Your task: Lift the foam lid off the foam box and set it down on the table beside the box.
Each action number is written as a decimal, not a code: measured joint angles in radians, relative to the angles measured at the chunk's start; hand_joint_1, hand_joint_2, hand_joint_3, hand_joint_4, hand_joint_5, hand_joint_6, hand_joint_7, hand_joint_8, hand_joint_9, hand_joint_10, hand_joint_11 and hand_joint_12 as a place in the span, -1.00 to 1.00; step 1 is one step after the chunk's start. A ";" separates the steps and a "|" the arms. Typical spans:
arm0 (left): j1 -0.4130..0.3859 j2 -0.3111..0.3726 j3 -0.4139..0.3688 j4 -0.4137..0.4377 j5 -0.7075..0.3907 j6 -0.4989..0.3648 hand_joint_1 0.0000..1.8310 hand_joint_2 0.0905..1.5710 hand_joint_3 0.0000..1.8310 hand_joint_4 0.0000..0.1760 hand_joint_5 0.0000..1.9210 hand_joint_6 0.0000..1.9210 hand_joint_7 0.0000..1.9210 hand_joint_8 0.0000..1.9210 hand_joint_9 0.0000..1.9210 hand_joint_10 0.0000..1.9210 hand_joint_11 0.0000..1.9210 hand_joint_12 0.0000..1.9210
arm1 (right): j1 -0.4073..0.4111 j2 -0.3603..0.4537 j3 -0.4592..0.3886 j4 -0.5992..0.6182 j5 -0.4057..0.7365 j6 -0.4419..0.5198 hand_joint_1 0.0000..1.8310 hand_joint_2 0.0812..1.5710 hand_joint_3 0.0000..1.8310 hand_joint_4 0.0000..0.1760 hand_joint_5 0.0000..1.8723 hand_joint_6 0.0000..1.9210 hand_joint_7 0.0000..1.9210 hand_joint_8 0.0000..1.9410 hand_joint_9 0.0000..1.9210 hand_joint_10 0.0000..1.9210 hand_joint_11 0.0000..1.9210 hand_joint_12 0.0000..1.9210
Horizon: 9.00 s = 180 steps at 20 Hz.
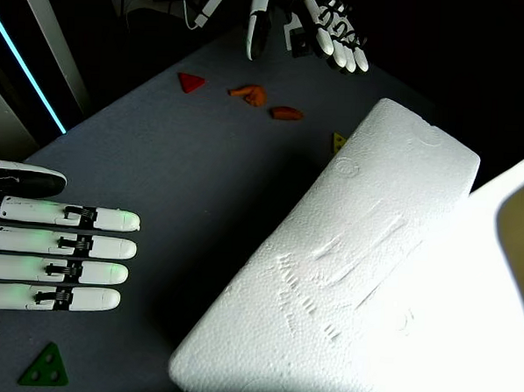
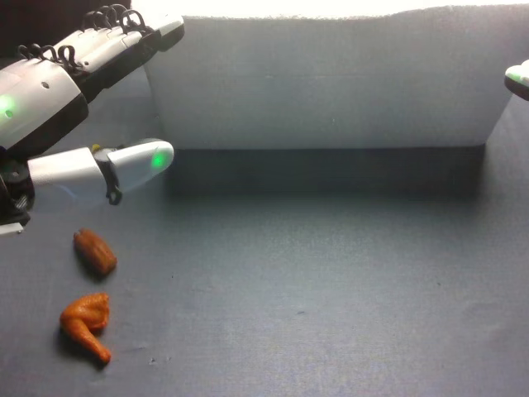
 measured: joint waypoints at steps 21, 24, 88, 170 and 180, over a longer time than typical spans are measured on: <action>0.014 -0.038 0.065 -0.266 -0.058 0.093 -0.42 0.44 -0.99 -0.62 -1.00 -1.00 -1.00 -1.00 -1.00 -1.00 -1.00 -0.76 | 0.000 -0.010 0.021 0.277 0.067 -0.187 -0.63 0.60 -1.00 -1.00 -1.00 -1.00 -1.00 -1.00 -1.00 -1.00 -1.00 0.22; 0.000 -0.066 0.105 -0.297 -0.008 0.090 -0.41 0.41 -1.00 -0.93 -1.00 -1.00 -1.00 -1.00 -1.00 -1.00 -1.00 0.04 | 0.034 -0.026 0.053 0.326 0.052 -0.212 -0.50 0.56 -1.00 -1.00 -1.00 -1.00 -1.00 -1.00 -0.97 -0.98 -1.00 0.54; -0.260 -0.361 0.459 -0.453 0.409 0.075 -0.46 0.35 -1.00 -1.00 -0.85 -1.00 -1.00 -1.00 -1.00 -1.00 -1.00 -0.64 | 0.438 -0.323 0.379 0.536 -0.335 -0.362 -0.59 0.49 -0.98 -1.00 -0.95 -0.98 -1.00 -1.00 -1.00 -1.00 -1.00 -1.00; 0.337 -0.117 -0.083 -0.385 -0.065 -0.034 -0.63 0.41 -1.00 -1.00 -0.94 -1.00 -1.00 -1.00 -1.00 -1.00 -1.00 -1.00 | -0.241 -0.132 -0.085 0.348 0.128 -0.018 -0.64 0.55 -1.00 -1.00 -1.00 -1.00 -1.00 -1.00 -1.00 -1.00 -1.00 0.05; 0.343 -0.097 -0.087 -0.440 -0.082 -0.006 -0.68 0.38 -1.00 -0.76 -1.00 -1.00 -1.00 -1.00 -1.00 -1.00 -1.00 -1.00 | -0.244 -0.087 -0.094 0.400 0.142 -0.058 -0.73 0.53 -1.00 -1.00 -1.00 -1.00 -1.00 -1.00 -1.00 -1.00 -1.00 -0.10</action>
